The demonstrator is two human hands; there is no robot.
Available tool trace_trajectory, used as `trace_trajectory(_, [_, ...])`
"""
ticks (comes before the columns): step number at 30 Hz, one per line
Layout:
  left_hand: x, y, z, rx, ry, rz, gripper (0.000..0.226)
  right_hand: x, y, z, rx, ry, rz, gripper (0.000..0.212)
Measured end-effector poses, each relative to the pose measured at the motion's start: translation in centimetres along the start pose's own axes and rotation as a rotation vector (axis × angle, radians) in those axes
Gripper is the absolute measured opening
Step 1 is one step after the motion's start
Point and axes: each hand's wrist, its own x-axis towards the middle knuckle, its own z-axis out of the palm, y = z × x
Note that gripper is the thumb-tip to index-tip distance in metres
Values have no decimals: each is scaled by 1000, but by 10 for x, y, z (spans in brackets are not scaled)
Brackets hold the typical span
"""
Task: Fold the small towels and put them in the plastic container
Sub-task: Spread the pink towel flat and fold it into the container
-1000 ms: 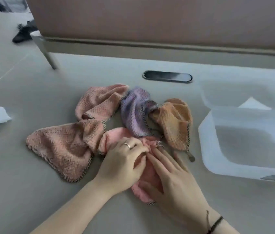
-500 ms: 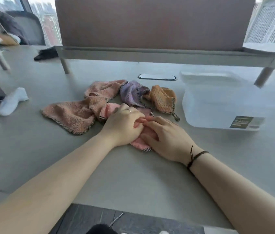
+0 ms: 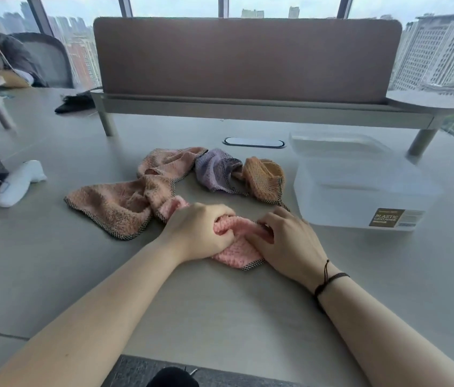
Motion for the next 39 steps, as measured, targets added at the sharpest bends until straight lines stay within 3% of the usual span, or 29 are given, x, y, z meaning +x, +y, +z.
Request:
trace_trajectory(4, [0,-3,1,-23,77,32,25,1,1,-3,137,-5,-75,19])
trace_trajectory(7, [4,-6,2,-78,197,116,20,0,4,-7,330,30,7,8])
trace_trajectory(11, [8,-14,3,-132,292,150,27,4,12,-15,592,72,141,21])
trace_trajectory(15, [8,-19,-4,-291,249,149,46,9,18,-20,782,111,207,22])
trace_trajectory(18, [10,-25,-10,-460,238,73,34,9,22,-22,887,105,237,15])
trace_trajectory(23, [23,-38,-35,-547,258,11,25,11,35,-38,865,136,277,24])
trace_trajectory(25, [32,-37,-60,-578,232,-7,28,18,32,-63,798,171,214,32])
trace_trajectory(30, [55,-19,-130,-661,221,55,11,43,9,-153,811,310,64,24])
trace_trajectory(35, [65,-6,-183,-715,210,78,17,53,-4,-201,855,252,-5,11])
trace_trajectory(37, [62,-3,-198,-737,132,101,12,47,-4,-215,873,169,-50,4])
trace_trajectory(39, [55,-4,-213,-790,-16,136,10,37,-3,-228,852,49,-124,18])
